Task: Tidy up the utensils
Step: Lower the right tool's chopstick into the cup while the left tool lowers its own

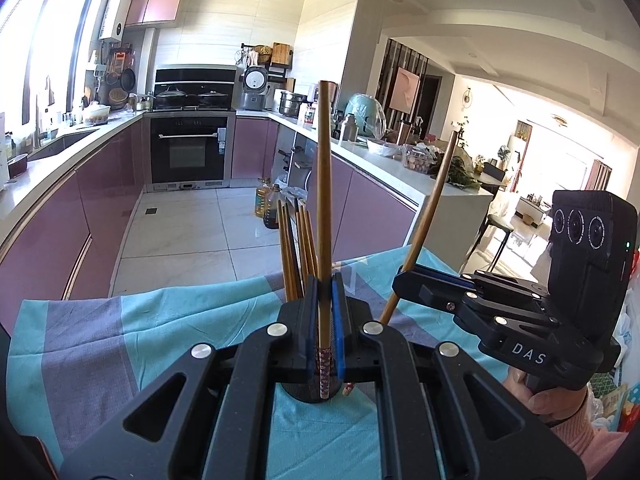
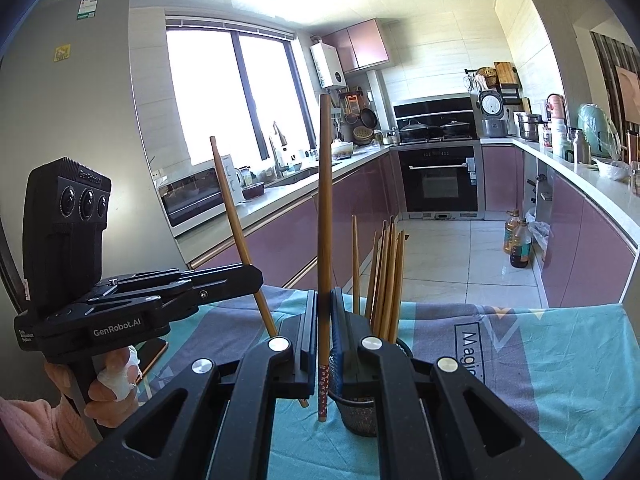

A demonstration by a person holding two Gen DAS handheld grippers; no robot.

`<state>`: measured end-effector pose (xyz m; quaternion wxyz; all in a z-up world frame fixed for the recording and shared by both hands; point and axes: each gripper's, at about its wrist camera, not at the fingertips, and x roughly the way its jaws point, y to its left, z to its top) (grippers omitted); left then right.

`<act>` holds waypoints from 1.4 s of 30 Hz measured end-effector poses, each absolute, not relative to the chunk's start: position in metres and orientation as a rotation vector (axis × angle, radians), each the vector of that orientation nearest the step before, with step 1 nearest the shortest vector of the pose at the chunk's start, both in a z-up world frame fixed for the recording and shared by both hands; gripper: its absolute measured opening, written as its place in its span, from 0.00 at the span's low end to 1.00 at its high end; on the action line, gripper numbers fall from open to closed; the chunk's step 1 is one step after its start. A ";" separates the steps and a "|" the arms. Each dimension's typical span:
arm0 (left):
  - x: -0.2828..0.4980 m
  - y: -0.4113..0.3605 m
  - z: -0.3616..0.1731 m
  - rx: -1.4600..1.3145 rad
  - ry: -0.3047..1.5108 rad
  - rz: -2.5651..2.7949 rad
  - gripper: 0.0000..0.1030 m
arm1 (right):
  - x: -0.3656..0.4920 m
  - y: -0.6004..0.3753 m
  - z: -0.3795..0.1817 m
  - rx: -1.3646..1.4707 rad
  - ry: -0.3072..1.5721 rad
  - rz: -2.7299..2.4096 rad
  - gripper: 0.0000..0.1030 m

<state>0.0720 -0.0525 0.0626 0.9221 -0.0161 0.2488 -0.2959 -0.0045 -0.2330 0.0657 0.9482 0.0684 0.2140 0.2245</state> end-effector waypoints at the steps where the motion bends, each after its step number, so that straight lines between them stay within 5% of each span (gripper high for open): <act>1: 0.073 -0.052 0.064 -0.036 0.508 -0.606 0.07 | -0.003 -0.233 0.067 0.137 0.433 0.454 0.06; 42: 0.075 -0.056 0.070 -0.048 0.488 -0.612 0.07 | 0.023 -0.234 0.067 0.137 0.432 0.410 0.06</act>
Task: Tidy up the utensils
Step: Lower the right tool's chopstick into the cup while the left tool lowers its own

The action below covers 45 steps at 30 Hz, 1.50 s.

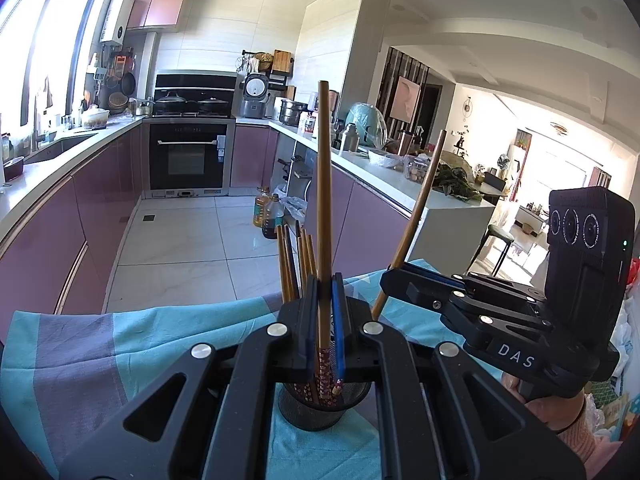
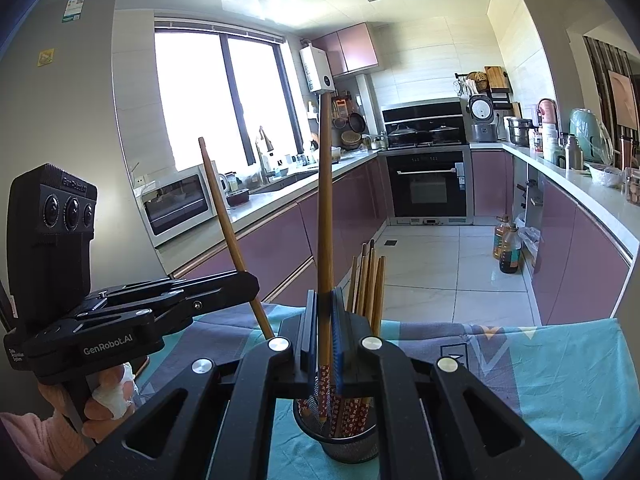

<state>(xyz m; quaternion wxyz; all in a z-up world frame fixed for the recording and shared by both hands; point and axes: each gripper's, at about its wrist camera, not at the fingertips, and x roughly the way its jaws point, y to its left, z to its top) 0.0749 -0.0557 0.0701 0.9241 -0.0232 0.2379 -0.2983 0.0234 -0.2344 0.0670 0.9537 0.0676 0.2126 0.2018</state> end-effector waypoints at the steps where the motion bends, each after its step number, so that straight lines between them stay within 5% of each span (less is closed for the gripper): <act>1: 0.075 -0.056 0.070 -0.047 0.490 -0.613 0.07 | 0.025 -0.234 0.066 0.138 0.434 0.409 0.06; 45: 0.091 -0.054 0.066 -0.002 0.583 -0.594 0.07 | 0.038 -0.227 0.035 0.118 0.522 0.378 0.06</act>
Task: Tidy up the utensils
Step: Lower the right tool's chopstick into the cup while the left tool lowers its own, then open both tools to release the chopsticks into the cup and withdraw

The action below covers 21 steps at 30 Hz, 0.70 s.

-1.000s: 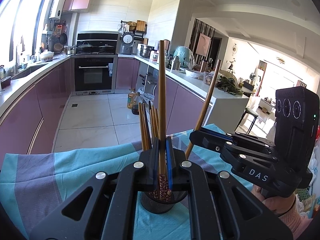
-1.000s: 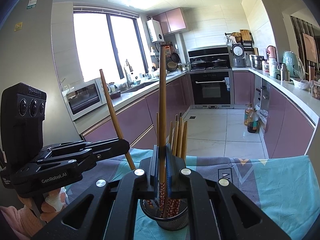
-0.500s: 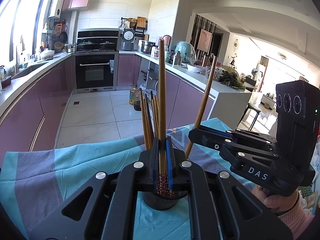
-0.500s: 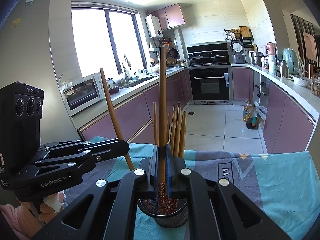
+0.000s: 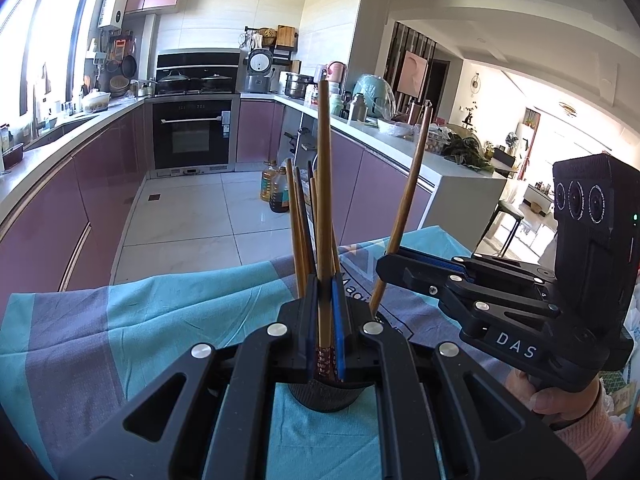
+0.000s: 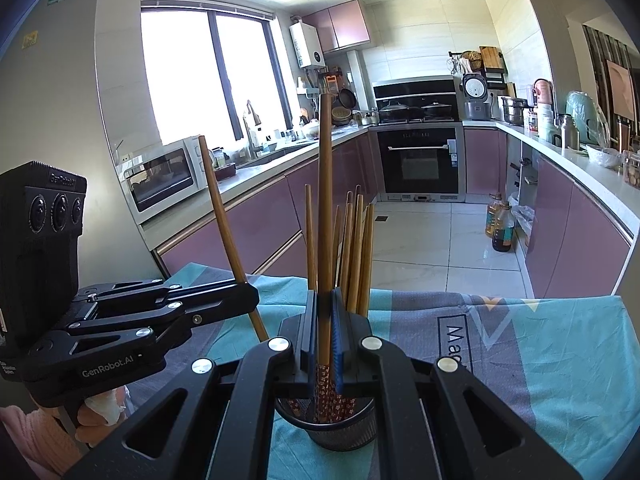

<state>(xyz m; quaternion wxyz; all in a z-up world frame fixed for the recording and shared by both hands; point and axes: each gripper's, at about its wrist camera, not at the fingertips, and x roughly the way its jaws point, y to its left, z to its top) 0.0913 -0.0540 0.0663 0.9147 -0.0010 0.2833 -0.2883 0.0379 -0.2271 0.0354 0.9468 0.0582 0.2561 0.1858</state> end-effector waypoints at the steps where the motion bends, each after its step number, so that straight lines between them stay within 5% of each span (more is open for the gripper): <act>1: 0.091 -0.053 0.065 -0.002 0.586 -0.593 0.07 | 0.038 -0.227 0.034 0.118 0.523 0.378 0.06; 21: 0.101 -0.059 0.053 0.005 0.624 -0.590 0.07 | 0.041 -0.221 0.021 0.105 0.560 0.383 0.06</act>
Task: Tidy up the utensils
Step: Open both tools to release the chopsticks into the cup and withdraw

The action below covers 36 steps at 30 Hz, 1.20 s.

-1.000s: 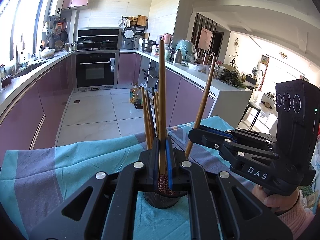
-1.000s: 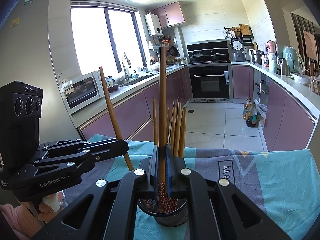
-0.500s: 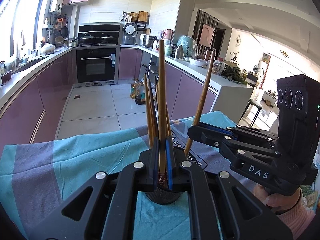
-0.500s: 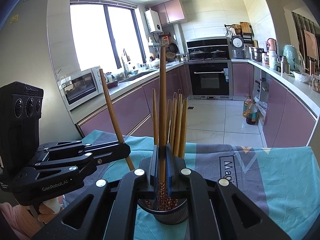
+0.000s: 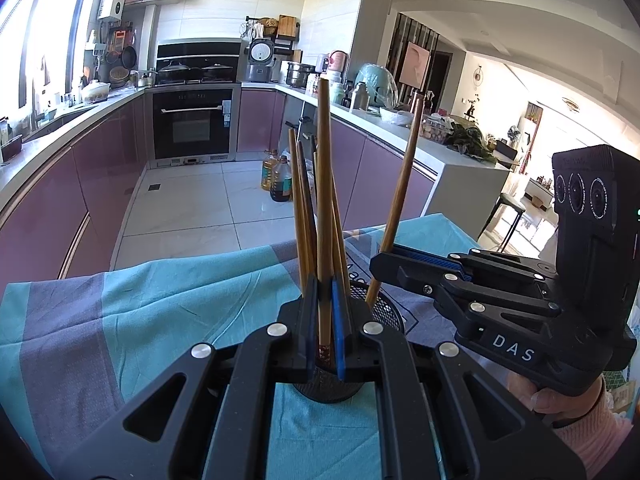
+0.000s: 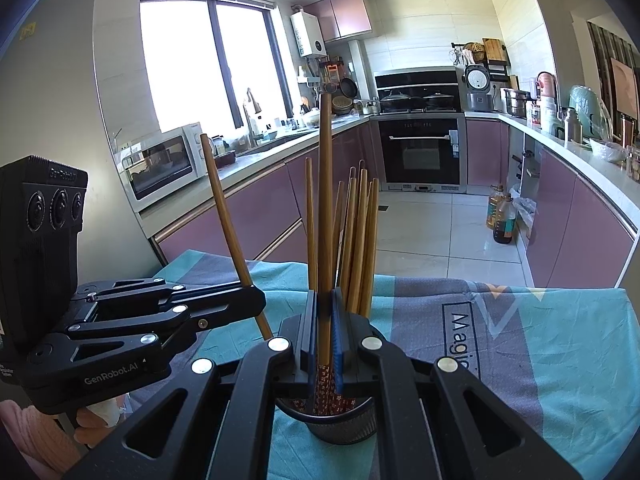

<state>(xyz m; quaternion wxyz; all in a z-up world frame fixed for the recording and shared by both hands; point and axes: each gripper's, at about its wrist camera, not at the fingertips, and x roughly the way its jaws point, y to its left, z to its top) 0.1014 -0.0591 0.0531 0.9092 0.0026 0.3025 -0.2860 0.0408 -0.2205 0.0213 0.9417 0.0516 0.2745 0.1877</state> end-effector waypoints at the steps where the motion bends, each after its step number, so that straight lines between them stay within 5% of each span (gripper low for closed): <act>1: 0.101 -0.061 0.052 0.007 0.626 -0.589 0.07 | 0.041 -0.220 0.021 0.105 0.562 0.383 0.06; 36: 0.153 -0.075 0.019 0.022 0.691 -0.561 0.08 | 0.052 -0.215 0.001 0.124 0.626 0.386 0.08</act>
